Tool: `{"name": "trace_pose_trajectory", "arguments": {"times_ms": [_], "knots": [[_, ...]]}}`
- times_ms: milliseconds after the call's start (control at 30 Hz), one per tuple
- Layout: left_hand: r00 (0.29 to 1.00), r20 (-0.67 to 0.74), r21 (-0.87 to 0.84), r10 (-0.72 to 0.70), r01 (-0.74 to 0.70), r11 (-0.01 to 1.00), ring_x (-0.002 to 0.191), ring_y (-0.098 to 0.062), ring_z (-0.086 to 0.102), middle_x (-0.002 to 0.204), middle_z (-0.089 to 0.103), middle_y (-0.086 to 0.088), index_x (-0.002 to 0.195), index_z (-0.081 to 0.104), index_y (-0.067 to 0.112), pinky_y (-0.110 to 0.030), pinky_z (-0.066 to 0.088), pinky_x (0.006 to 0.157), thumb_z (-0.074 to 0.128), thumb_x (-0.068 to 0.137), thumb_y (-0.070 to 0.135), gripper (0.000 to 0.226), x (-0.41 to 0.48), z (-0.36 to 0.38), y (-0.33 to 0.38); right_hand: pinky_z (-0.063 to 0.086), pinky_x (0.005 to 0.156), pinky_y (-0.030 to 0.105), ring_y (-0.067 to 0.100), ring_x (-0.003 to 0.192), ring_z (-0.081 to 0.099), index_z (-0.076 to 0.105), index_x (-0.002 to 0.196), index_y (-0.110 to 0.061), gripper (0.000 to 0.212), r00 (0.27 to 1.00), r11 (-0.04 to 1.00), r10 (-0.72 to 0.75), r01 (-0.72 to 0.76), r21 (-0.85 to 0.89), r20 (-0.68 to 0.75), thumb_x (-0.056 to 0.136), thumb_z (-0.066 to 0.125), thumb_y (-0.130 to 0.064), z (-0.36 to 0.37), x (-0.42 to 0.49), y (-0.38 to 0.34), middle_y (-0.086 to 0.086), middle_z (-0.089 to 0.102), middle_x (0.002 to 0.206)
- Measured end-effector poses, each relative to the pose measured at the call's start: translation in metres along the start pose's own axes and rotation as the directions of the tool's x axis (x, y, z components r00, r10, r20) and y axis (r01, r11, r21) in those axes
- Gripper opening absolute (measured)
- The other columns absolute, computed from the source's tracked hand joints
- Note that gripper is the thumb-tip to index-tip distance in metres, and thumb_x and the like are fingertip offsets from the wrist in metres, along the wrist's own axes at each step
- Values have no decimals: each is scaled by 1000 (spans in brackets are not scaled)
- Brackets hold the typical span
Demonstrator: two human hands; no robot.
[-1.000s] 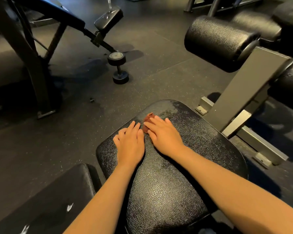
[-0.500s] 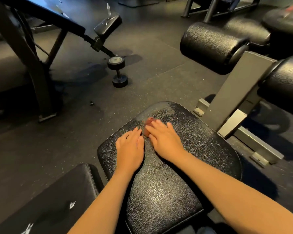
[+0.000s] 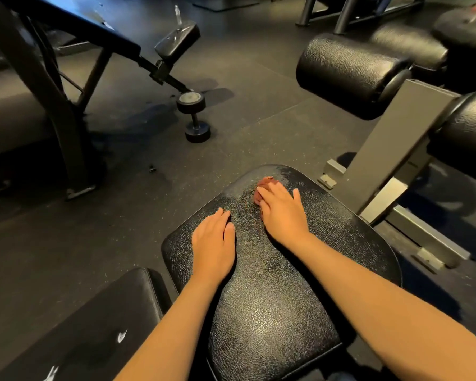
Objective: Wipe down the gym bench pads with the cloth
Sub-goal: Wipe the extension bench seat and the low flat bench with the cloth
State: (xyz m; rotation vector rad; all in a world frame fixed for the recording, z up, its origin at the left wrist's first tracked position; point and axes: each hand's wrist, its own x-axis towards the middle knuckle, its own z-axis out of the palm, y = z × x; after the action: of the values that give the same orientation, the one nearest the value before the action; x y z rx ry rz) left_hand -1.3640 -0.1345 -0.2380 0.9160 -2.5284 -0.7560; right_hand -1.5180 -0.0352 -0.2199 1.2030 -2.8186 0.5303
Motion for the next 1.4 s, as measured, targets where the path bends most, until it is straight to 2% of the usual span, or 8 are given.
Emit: {"name": "trace_pose_trajectory", "arguments": {"times_ms": [133, 267, 500, 700, 933, 1067, 1233, 1400], "knots": [[996, 18, 137, -88, 85, 987, 145, -25, 30, 161, 35, 1, 149, 48, 24, -47, 23, 116, 35, 108, 36, 45, 20, -13, -11, 28, 114, 46, 21, 134, 37, 52, 137, -22, 38, 990, 990, -143, 143, 0, -11, 103, 36, -31, 14, 3, -36, -1, 48, 140], [987, -1, 186, -161, 159, 970, 143, -22, 30, 161, 34, 5, 148, 46, 28, -49, 22, 112, 31, 108, 38, 45, 29, -14, -14, 15, 120, 48, 21, 142, 34, 52, 142, -23, 39, 931, 932, -358, 352, 81, 74, 105, 41, -28, 24, 9, -52, -1, 45, 149], [987, -38, 107, -159, 162, 981, 134, -17, 32, 152, 44, 16, 142, 54, 33, -41, 21, 107, 34, 107, 41, 40, 33, -10, -21, 28, 111, 46, 22, 132, 38, 53, 136, -22, 37, 991, 992, -129, 129, -9, -22, 103, 38, -26, 23, 61, -26, 0, 51, 138], [980, -89, -80, -181, 174, 982, 111, -16, 44, 100, 61, 16, 90, 55, 36, -41, 30, 91, 29, 105, 33, 31, 33, -17, -18, 23, 115, 49, 22, 134, 42, 60, 132, -19, 34, 909, 903, -415, 408, 137, 30, 102, 46, -24, 37, 37, -62, -1, 54, 139], [980, -139, -77, -144, 134, 988, 103, -21, 54, 98, 64, 8, 104, 63, 30, -44, 37, 89, 29, 104, 31, 34, 31, -14, -27, 32, 111, 46, 23, 131, 40, 57, 133, -21, 35, 978, 977, -207, 208, 46, -18, 102, 42, -27, 36, 57, -50, -2, 54, 135], [980, -156, -49, -124, 118, 992, 95, -16, 54, 87, 59, 16, 95, 58, 32, -44, 38, 84, 33, 102, 28, 27, 29, -16, -22, 31, 111, 48, 27, 134, 41, 60, 131, -16, 34, 938, 932, -346, 342, 122, 15, 102, 46, -27, 42, 26, -74, 3, 54, 137], [987, -93, 61, -134, 140, 988, 135, -15, 40, 148, 51, 9, 139, 57, 31, -44, 23, 111, 33, 107, 38, 40, 26, -11, -23, 33, 106, 45, 24, 132, 42, 52, 133, -26, 35, 953, 953, -300, 301, -35, 29, 101, 40, -32, 23, 45, -31, -4, 52, 134], [986, -30, 127, -162, 165, 978, 139, -16, 26, 159, 34, 14, 144, 48, 35, -46, 12, 115, 28, 107, 41, 43, 29, -4, -5, 28, 116, 47, 27, 138, 38, 59, 131, -18, 33, 980, 974, -199, 198, 109, -8, 101, 46, -25, 27, 24, -41, 1, 53, 138]]}}
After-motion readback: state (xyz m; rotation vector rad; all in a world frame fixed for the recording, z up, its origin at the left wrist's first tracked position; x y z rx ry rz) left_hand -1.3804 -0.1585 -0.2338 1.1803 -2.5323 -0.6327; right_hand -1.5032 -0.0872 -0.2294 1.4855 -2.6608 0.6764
